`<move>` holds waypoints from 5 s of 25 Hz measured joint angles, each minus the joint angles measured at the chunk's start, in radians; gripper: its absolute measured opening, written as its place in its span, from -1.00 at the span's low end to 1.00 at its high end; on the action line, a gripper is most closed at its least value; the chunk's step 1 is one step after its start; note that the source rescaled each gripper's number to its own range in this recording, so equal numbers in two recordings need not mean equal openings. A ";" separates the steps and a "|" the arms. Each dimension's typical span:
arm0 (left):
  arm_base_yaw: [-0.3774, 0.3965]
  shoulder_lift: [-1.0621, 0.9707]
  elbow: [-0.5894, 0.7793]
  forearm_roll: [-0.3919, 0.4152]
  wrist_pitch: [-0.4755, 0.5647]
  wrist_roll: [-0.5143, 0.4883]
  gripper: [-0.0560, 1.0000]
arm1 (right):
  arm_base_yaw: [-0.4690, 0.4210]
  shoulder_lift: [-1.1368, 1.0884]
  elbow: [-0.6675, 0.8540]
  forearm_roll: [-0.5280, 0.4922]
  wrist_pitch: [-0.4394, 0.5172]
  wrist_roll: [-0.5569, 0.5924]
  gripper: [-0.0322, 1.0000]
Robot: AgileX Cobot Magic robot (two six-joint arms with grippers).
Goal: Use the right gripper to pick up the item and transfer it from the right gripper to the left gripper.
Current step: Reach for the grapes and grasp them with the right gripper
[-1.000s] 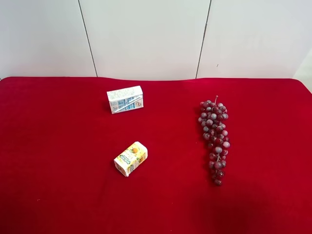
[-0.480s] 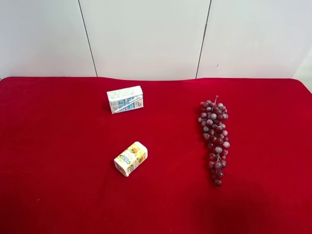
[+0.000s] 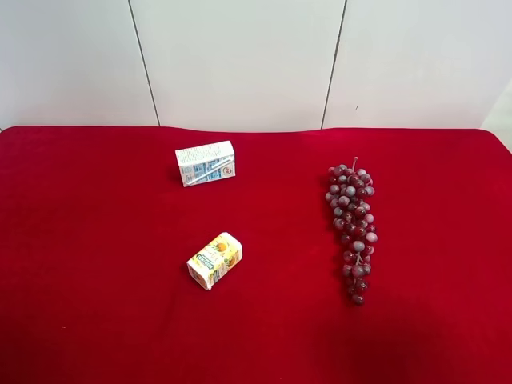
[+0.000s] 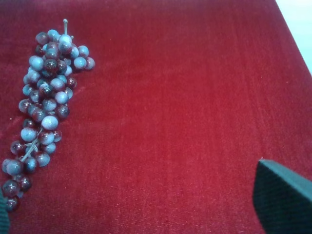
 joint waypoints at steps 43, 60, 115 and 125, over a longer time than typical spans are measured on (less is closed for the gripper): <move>0.000 0.000 0.000 0.000 0.000 0.000 1.00 | 0.032 0.666 -0.250 0.000 -0.186 0.107 1.00; 0.000 0.000 0.000 0.000 0.000 0.000 1.00 | 0.032 1.331 -0.479 0.135 -0.447 0.058 1.00; 0.000 0.000 0.000 0.000 0.000 0.000 1.00 | 0.532 1.588 -0.183 -0.070 -0.539 0.292 1.00; 0.000 0.000 0.000 0.000 0.000 0.000 1.00 | 0.532 1.605 -0.183 -0.138 -0.548 0.359 1.00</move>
